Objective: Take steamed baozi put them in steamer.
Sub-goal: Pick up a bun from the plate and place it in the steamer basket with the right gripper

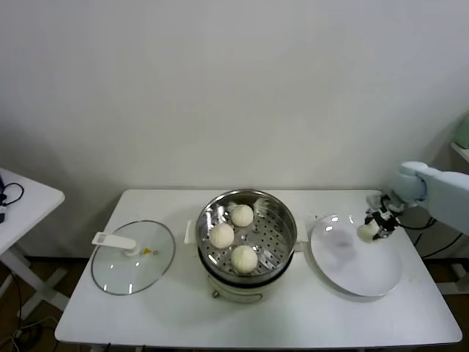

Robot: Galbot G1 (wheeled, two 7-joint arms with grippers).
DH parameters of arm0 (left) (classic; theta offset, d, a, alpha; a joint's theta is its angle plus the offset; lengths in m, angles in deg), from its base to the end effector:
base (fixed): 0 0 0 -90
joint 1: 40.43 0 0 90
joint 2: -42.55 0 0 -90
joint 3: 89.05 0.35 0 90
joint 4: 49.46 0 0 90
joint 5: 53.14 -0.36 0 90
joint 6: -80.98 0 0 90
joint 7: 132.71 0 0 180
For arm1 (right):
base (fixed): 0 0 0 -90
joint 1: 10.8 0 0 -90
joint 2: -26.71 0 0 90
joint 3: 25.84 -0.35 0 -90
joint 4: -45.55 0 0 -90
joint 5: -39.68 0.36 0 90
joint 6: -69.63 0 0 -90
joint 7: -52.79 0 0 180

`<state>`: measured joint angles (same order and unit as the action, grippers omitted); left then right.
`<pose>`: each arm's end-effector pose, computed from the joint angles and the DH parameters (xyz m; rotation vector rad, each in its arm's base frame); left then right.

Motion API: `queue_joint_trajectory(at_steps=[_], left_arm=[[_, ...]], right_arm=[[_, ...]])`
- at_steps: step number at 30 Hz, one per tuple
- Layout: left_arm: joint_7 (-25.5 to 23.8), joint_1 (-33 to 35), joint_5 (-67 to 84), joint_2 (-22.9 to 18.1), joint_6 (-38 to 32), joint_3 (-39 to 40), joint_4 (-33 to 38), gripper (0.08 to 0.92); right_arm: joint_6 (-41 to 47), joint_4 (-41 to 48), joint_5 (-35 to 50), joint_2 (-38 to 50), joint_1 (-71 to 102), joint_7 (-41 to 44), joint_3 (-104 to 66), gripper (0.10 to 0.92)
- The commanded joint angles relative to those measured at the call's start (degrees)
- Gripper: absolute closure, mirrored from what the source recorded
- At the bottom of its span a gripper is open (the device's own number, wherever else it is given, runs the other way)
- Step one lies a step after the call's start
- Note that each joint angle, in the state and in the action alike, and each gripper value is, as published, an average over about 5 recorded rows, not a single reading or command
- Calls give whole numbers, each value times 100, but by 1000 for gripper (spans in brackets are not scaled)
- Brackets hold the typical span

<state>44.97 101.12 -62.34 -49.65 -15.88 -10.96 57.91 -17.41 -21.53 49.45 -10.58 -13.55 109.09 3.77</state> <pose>0.0171 0.0615 -0.4157 0.1248 -2.6210 -0.3223 0.5336 -0.2153 -0.1384 1.2069 -1.2006 1.4942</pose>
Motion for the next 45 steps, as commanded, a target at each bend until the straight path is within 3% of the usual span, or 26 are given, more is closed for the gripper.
queue_joint_trajectory(at_steps=[1,8,17,45], left_arm=[[0,12,7,-100,13,-1,32,177],[-1,18,2,-69,10,-1,33,177],[-6,-1,20,-57,10,-3,47,177],[-18,-1,9,-86,-8,-115,-29,177]], right_arm=[[439,-1809,1873,-287,-3214,138,1827,488],[893,-2627,2660,-709,-3910,76,1737,482],[1393,-3168,2900,-1072,-3314,-276,1087,482],[1810,-2139,1616,-1708,-341,-973,102,472]])
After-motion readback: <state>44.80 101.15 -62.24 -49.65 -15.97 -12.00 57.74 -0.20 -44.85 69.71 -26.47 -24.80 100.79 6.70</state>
